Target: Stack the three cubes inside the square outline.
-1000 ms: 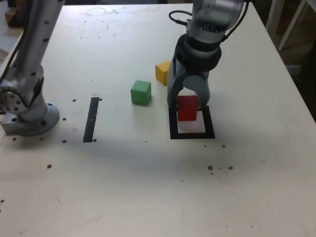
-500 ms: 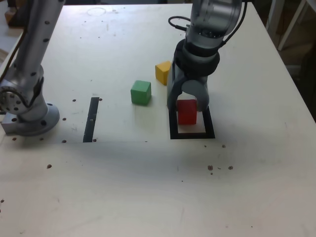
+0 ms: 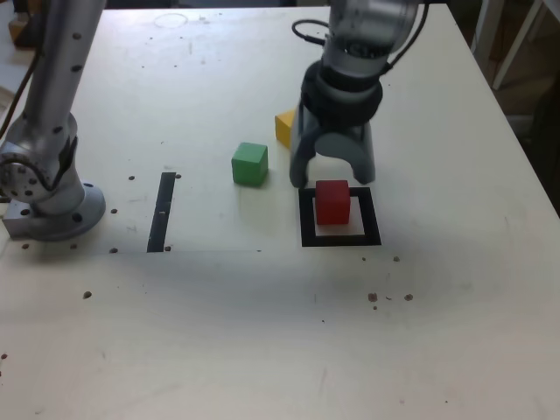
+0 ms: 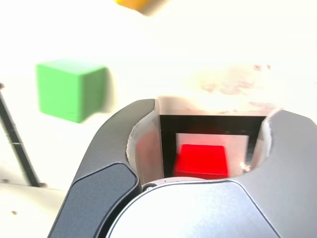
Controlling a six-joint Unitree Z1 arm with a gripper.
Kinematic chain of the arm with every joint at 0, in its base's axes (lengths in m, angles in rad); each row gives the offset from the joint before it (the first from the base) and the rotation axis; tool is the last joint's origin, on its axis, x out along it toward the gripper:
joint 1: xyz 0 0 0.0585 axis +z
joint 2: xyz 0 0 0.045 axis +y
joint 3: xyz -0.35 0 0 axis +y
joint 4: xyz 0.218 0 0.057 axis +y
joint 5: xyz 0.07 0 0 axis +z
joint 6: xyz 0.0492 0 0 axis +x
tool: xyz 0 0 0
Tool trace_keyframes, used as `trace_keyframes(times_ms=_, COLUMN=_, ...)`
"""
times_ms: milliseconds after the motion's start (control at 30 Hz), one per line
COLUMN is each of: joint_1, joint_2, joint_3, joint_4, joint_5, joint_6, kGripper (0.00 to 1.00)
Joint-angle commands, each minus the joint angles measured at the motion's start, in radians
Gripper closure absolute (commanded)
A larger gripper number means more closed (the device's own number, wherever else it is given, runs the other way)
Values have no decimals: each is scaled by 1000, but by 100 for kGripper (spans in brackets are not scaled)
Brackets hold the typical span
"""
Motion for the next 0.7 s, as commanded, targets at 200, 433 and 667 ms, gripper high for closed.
trace_keyframes(times_ms=200, joint_1=81, joint_2=-115, joint_3=23, joint_4=73, joint_5=61, joint_6=31, kGripper=1)
trace_keyframes(times_ms=433, joint_1=198, joint_2=-115, joint_3=19, joint_4=58, joint_5=55, joint_6=59, kGripper=1)
trace_keyframes(times_ms=667, joint_1=320, joint_2=-51, joint_3=-2, joint_4=42, joint_5=17, joint_6=16, kGripper=1)
